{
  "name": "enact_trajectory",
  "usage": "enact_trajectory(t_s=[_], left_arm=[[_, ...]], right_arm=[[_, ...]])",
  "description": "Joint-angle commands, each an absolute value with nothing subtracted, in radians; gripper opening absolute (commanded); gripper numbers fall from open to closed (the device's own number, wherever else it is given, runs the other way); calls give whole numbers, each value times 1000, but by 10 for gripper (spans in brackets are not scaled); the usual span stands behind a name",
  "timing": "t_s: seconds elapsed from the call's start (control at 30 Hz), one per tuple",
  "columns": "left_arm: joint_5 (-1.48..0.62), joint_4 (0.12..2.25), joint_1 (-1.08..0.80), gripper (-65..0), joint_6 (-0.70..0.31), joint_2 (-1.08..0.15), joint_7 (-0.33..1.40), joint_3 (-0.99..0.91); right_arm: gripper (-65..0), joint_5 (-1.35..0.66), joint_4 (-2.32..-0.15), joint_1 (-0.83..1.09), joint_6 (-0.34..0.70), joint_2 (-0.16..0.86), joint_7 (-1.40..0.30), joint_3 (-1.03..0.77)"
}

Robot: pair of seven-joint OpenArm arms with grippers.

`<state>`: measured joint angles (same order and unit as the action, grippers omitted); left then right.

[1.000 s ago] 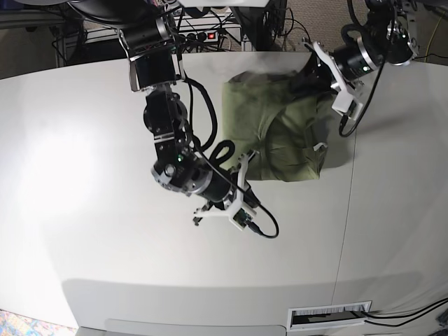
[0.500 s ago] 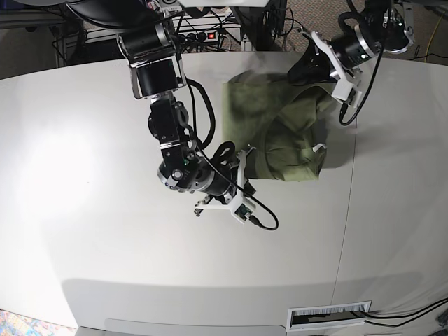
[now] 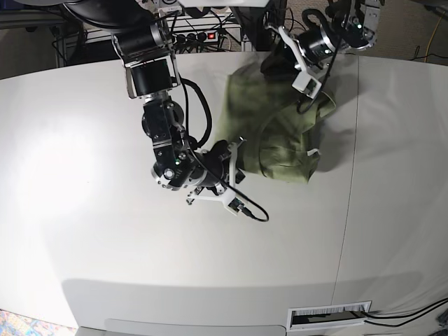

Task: Fold the T-shirt properly
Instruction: 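Press and tuck the folded bundle flat with both grippers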

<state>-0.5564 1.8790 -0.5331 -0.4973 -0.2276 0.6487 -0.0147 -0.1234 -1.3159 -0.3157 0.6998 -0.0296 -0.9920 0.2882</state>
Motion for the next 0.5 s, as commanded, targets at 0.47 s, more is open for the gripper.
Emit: enact_trajectory(t_s=[0.47], left_arm=[[-414,1586,-221,-650,-490,-271,585,-30]], right_arm=[[-650,-412,-1571,-243,698,117,-1235,287]])
